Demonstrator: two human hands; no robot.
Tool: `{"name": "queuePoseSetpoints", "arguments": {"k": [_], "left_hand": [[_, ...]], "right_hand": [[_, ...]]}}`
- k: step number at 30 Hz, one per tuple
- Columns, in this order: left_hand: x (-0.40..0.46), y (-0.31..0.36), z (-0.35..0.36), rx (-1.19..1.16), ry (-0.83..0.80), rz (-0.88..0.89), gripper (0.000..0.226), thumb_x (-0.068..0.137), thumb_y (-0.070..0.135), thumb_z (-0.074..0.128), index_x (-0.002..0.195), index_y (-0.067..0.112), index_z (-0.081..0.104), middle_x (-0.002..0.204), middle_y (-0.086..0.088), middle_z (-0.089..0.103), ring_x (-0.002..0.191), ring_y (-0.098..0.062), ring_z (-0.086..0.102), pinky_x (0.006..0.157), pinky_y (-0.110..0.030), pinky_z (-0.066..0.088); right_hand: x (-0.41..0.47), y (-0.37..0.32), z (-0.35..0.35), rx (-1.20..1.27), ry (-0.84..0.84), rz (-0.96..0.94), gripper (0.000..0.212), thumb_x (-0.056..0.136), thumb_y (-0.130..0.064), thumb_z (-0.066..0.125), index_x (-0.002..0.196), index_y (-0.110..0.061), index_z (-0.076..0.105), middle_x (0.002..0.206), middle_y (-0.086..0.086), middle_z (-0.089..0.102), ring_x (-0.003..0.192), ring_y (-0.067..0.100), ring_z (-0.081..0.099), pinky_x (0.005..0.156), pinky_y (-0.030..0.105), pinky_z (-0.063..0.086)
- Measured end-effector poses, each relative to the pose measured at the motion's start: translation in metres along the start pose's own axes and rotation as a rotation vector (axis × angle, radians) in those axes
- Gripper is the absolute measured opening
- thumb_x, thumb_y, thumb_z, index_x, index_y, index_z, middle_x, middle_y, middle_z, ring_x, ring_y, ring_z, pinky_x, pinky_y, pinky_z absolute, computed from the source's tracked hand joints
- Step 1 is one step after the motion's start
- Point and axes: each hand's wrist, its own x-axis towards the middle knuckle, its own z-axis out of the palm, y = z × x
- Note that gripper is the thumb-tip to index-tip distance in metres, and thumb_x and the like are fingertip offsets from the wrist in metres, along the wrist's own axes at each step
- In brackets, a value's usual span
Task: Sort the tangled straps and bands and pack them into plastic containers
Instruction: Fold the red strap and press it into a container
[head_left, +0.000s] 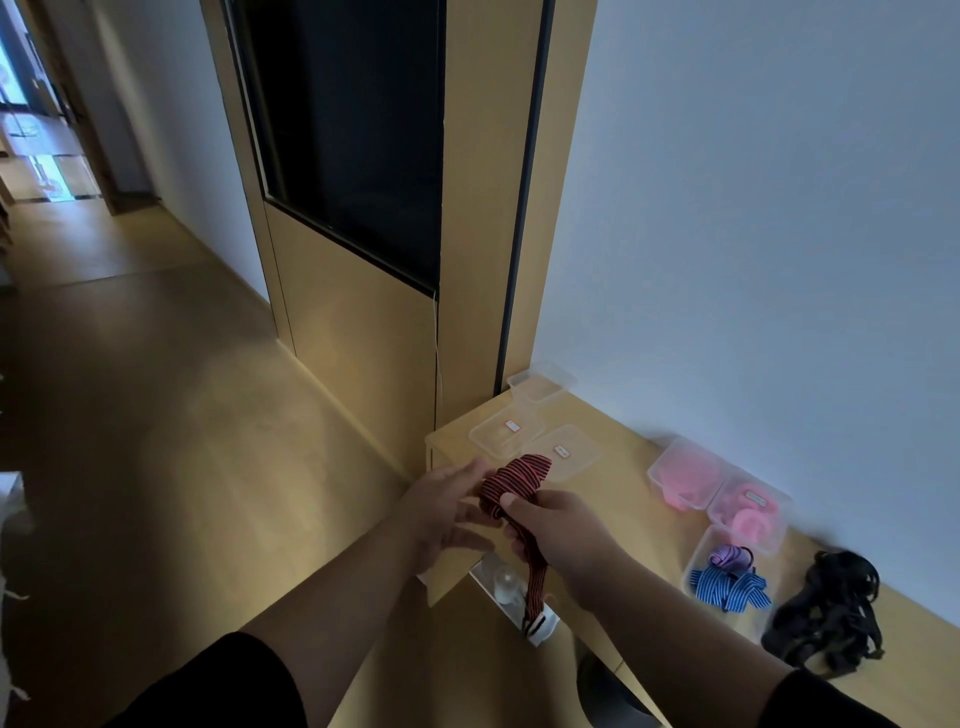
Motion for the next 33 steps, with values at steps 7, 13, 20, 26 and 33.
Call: {"name": "queuePoseSetpoints", "arguments": {"k": [7,13,20,26,33], "left_hand": [[0.009,-0.005,-0.005,0.286,0.026,0.116,0.036,0.090,0.020,0.073,0.122,0.007,0.063,0.105,-0.010,0.072,0.089,-0.021,0.073,0.066,-0.035,0.061],[0.007,-0.008,-0.006,0.855,0.176,0.365,0.041,0.088,0.032,0.068,0.126,0.022,0.058,0.109,0.009,0.058,0.098,-0.011,0.062,0.083,-0.031,0.057],[0.009,-0.016,-0.017,0.949,-0.053,0.366,0.029,0.084,0.032,0.066,0.113,0.032,0.062,0.111,0.007,0.051,0.091,-0.011,0.059,0.080,-0.035,0.057],[0.006,-0.017,-0.023,0.902,-0.243,0.267,0.028,0.088,0.018,0.062,0.114,0.030,0.063,0.106,0.007,0.067,0.100,-0.011,0.065,0.090,-0.040,0.057],[-0.001,-0.019,-0.016,0.690,-0.321,0.155,0.035,0.087,0.018,0.074,0.115,0.033,0.060,0.107,0.006,0.066,0.096,-0.008,0.066,0.079,-0.029,0.056]], "right_hand": [[0.003,0.002,0.001,-0.230,-0.014,0.062,0.028,0.097,-0.028,0.066,0.086,-0.002,0.069,0.064,0.004,0.062,0.052,0.013,0.053,0.052,0.026,0.046],[0.006,-0.005,-0.003,-0.510,-0.007,0.068,0.027,0.090,-0.036,0.070,0.089,-0.009,0.070,0.066,0.001,0.062,0.055,0.012,0.054,0.054,0.025,0.042],[0.007,-0.011,-0.006,-0.928,0.001,-0.169,0.014,0.091,-0.032,0.068,0.102,-0.025,0.064,0.099,-0.004,0.067,0.087,0.012,0.059,0.071,0.025,0.043],[0.009,-0.014,-0.008,-1.164,-0.064,-0.234,0.025,0.099,-0.036,0.057,0.112,-0.019,0.068,0.107,0.000,0.065,0.098,0.017,0.059,0.079,0.029,0.045],[0.010,-0.014,-0.013,-1.132,-0.107,-0.210,0.026,0.098,-0.039,0.057,0.114,-0.020,0.065,0.106,0.002,0.067,0.097,0.018,0.061,0.077,0.030,0.046]]}}
